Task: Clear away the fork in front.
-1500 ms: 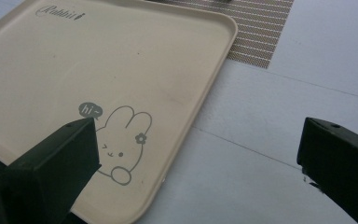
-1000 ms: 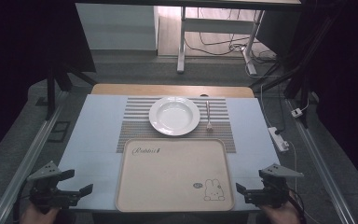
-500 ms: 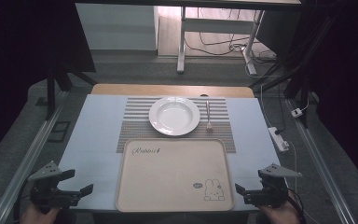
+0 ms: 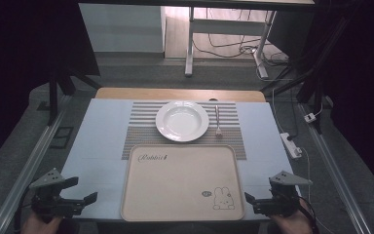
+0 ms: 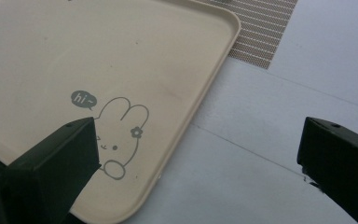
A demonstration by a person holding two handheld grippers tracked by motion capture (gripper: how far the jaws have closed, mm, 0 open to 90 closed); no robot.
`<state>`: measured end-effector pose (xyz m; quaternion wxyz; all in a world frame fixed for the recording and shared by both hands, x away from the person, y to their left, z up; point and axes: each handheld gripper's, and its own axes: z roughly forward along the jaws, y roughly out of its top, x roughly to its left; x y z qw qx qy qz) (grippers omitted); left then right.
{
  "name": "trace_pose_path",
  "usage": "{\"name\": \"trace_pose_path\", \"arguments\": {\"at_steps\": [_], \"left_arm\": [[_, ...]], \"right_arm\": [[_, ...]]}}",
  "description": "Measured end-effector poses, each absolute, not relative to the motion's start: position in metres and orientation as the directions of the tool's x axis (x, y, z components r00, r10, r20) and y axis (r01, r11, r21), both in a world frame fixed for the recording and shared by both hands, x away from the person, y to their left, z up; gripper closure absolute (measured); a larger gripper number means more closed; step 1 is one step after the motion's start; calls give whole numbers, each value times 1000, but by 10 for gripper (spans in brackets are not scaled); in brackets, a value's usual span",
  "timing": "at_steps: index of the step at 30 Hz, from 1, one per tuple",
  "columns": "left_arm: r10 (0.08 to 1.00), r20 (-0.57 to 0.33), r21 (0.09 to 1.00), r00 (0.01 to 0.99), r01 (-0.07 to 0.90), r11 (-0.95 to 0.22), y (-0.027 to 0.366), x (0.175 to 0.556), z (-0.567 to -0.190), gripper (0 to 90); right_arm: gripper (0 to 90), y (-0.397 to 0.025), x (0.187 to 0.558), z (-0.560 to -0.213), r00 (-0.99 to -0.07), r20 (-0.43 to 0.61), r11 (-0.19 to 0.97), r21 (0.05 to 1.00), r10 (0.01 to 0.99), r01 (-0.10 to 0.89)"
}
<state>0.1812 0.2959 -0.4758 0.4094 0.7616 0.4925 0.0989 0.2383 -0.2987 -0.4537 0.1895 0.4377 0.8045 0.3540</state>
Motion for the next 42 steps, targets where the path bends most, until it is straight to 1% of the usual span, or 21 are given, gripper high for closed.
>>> {"name": "trace_pose_path", "arguments": {"at_steps": [5,6,8,9,10,13,17,19,25,34,38,41,42], "left_arm": [[832,-254,721,494,670,-178,296,181,-476,33],[832,-253,721,494,670,-178,296,181,-476,33],[832,-253,720,493,670,-178,296,181,-476,33],[832,-253,720,493,671,-178,296,181,-476,33],[832,-254,720,493,671,-178,296,181,-476,33],[833,-254,720,492,671,-177,296,181,-476,33],[833,-254,719,492,672,-177,296,182,-476,33],[833,-254,719,491,672,-177,296,182,-476,33],[834,-253,718,490,673,-178,296,182,-476,33],[835,-254,716,488,675,-177,296,182,-476,33],[835,-254,715,489,676,-179,295,183,-476,33],[835,-255,713,487,678,-178,295,183,-476,33],[835,-255,713,487,678,-178,295,183,-476,33]], "right_arm": [[0,-294,239,-452,-555,-38,402,731,831,551],[0,-290,239,-451,-567,-70,431,726,821,535],[0,-288,239,-452,-573,-81,442,726,816,527],[0,-285,239,-452,-587,-101,467,719,803,515],[0,-285,239,-452,-587,-101,467,719,803,515],[0,-281,241,-454,-626,-130,518,701,769,491],[0,-278,242,-455,-633,-145,534,694,761,483],[0,-274,242,-456,-641,-189,569,681,744,460],[0,-262,246,-458,-667,-248,634,642,703,431],[0,-251,252,-459,-683,-288,680,607,671,412],[0,-245,256,-460,-686,-329,709,589,649,389],[0,-239,260,-462,-687,-377,745,556,621,368],[0,-239,260,-462,-687,-377,745,556,621,368]]}}
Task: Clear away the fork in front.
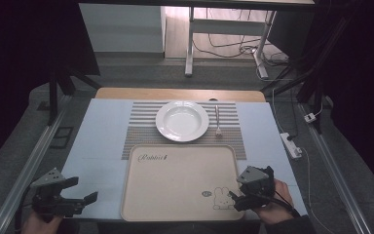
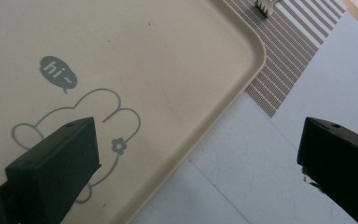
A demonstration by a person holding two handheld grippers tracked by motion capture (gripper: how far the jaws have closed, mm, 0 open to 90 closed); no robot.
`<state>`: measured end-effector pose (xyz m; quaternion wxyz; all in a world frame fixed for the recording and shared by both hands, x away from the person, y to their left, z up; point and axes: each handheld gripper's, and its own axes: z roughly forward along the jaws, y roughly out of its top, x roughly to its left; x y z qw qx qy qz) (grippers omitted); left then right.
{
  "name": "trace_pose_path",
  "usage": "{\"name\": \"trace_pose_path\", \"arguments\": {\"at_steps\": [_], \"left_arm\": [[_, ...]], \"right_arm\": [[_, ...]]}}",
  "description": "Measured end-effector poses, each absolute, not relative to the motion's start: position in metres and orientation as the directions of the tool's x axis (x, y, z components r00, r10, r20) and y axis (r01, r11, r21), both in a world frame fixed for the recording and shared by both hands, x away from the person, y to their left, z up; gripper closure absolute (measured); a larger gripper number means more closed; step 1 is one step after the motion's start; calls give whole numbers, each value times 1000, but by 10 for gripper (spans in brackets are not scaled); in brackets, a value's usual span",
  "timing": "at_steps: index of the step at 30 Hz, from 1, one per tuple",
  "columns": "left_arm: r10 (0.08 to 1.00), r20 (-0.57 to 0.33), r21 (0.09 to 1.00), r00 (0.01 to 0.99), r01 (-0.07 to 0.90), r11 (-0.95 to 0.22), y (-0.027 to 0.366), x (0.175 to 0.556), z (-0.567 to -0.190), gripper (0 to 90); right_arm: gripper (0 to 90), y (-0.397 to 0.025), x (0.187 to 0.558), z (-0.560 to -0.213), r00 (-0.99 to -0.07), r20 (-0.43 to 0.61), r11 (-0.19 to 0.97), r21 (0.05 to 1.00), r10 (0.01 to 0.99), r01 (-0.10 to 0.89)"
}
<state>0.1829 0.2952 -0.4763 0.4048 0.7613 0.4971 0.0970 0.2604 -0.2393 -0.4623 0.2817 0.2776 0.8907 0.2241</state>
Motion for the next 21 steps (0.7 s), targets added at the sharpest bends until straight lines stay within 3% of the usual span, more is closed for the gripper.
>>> {"name": "trace_pose_path", "arguments": {"at_steps": [12,21], "left_arm": [[837,-257,708,482,684,-177,295,184,-476,33],[837,-259,705,482,687,-177,295,184,-477,33]], "right_arm": [[0,-224,277,-465,-666,-512,822,486,542,296],[0,-217,290,-471,-658,-554,849,447,509,280]]}}
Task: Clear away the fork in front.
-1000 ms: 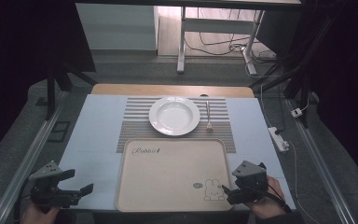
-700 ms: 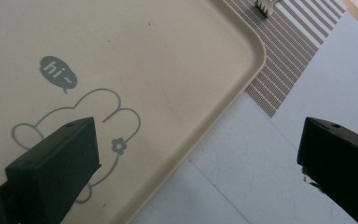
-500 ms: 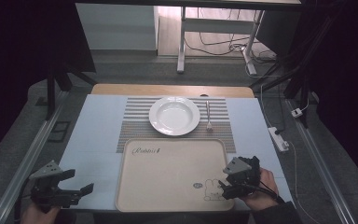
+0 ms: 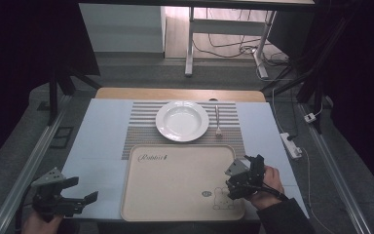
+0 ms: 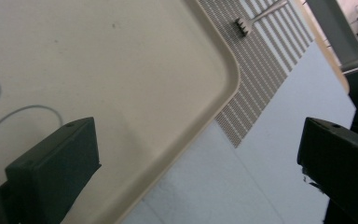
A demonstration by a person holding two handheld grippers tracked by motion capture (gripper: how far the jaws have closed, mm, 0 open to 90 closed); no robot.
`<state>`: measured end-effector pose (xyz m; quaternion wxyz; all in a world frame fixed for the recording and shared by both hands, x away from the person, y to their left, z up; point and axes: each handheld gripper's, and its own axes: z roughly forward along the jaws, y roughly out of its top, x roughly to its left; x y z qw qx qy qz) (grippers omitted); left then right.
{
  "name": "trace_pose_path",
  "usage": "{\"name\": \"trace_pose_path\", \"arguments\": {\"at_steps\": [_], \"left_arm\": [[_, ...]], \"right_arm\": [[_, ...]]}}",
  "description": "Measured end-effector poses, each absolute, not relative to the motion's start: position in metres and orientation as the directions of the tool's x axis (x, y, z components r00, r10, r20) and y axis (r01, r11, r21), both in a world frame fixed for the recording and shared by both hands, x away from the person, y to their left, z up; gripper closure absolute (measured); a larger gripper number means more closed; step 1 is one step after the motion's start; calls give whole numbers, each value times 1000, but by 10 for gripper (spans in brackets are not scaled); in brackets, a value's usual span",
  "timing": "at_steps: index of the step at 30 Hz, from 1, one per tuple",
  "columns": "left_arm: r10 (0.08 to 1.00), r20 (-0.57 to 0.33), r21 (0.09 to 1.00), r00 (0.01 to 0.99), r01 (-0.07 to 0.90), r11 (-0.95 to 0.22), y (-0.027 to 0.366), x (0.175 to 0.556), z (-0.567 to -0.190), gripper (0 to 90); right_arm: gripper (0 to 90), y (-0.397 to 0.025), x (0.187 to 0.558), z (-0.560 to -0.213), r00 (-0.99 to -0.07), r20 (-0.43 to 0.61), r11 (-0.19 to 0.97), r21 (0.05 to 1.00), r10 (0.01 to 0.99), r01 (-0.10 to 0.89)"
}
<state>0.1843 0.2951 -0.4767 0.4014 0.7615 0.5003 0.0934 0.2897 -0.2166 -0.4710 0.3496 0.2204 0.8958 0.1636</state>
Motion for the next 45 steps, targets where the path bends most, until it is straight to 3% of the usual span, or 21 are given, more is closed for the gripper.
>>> {"name": "trace_pose_path", "arguments": {"at_steps": [18,45], "left_arm": [[838,-261,700,478,692,-177,295,185,-477,33],[840,-264,697,475,696,-175,296,186,-477,29]], "right_arm": [[6,-201,339,-472,-604,-682,908,358,413,216],[50,-186,396,-483,-618,-681,918,324,393,226]]}}
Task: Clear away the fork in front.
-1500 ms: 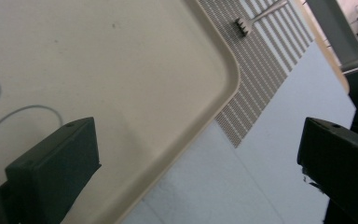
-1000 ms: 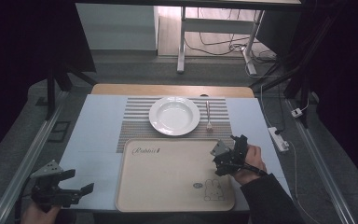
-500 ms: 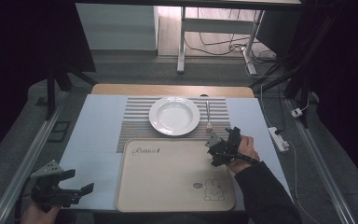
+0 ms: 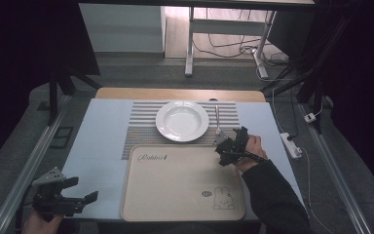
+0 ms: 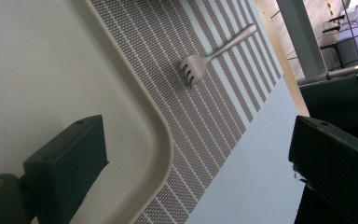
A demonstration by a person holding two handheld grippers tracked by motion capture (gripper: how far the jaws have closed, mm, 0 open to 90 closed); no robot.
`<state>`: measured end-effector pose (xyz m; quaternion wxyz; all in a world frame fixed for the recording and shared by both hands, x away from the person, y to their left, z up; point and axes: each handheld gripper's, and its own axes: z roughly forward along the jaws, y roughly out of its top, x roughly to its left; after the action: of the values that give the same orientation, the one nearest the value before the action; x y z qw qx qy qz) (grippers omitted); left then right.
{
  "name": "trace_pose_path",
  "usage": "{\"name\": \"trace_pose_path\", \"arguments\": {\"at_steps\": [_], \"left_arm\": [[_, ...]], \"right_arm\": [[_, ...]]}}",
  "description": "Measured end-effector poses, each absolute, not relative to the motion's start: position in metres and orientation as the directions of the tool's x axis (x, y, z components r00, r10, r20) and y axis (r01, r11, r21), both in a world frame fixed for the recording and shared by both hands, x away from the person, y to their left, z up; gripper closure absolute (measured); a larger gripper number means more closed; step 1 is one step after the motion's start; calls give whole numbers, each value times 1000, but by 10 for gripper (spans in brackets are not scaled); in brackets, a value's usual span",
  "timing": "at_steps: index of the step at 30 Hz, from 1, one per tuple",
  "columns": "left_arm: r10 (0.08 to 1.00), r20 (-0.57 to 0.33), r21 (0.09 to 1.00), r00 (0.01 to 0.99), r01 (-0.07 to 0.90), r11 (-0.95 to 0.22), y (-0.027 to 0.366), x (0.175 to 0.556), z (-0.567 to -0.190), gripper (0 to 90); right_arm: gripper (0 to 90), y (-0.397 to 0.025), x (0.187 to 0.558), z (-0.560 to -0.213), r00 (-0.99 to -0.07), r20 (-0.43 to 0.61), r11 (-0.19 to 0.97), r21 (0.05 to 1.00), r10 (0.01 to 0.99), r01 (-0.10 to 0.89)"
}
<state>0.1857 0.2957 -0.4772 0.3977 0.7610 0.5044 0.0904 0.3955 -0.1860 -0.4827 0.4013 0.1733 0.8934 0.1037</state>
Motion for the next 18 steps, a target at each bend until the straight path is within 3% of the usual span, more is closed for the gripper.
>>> {"name": "trace_pose_path", "arguments": {"at_steps": [10,18], "left_arm": [[840,-264,696,474,697,-174,296,186,-477,28],[840,-265,696,474,697,-174,296,186,-477,29]], "right_arm": [[74,-183,412,-480,-612,-679,913,330,405,239],[152,-178,424,-484,-621,-690,928,299,371,222]]}}
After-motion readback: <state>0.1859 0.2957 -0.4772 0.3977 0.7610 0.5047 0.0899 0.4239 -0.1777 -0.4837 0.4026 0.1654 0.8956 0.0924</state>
